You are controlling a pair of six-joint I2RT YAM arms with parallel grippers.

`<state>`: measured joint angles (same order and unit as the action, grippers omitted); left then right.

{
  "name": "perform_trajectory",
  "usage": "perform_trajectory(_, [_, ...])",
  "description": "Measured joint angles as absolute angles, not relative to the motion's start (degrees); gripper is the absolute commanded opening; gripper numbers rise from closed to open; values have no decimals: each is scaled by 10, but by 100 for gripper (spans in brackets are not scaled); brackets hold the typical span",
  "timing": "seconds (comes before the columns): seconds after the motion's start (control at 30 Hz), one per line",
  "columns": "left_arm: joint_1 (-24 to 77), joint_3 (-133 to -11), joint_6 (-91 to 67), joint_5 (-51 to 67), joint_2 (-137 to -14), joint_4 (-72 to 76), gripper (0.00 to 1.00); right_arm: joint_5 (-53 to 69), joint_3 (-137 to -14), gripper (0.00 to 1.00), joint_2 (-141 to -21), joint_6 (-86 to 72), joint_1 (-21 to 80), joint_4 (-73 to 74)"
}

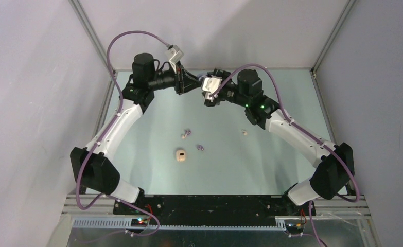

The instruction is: Insert the wireless bluetooth earbuds into the charging case

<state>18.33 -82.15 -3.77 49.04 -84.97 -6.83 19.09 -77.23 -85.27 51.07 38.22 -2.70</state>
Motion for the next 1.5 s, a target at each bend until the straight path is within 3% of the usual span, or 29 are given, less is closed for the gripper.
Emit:
perform_trajectory(0.07, [178,-812,-34,502,-851,-59,0,206,-772,87,-852,496,379,-9])
perform_trajectory(0.23, [170,-803,4,530,-853,-58,0,261,-798,87,-849,444,346,80])
perform_trajectory(0.57, [163,-794,217,562,-843,-143,0,414,-1043,77,-907,383,270,320])
perform_trajectory(1.13, [170,-766,361,562,-799,-179,0,468,-1096,65,-1010,416,310,455])
perform_trajectory(1.23, [173,-757,375,562,-790,-182,0,466,-1096,59,-1010,416,317,450])
perform_trajectory(1.4, [175,-754,382,563,-788,-188,0,448,-1096,35,-1013,423,323,435])
perform_trajectory(1.5, [175,-752,385,562,-787,-191,12,440,-1096,22,-1015,426,323,430])
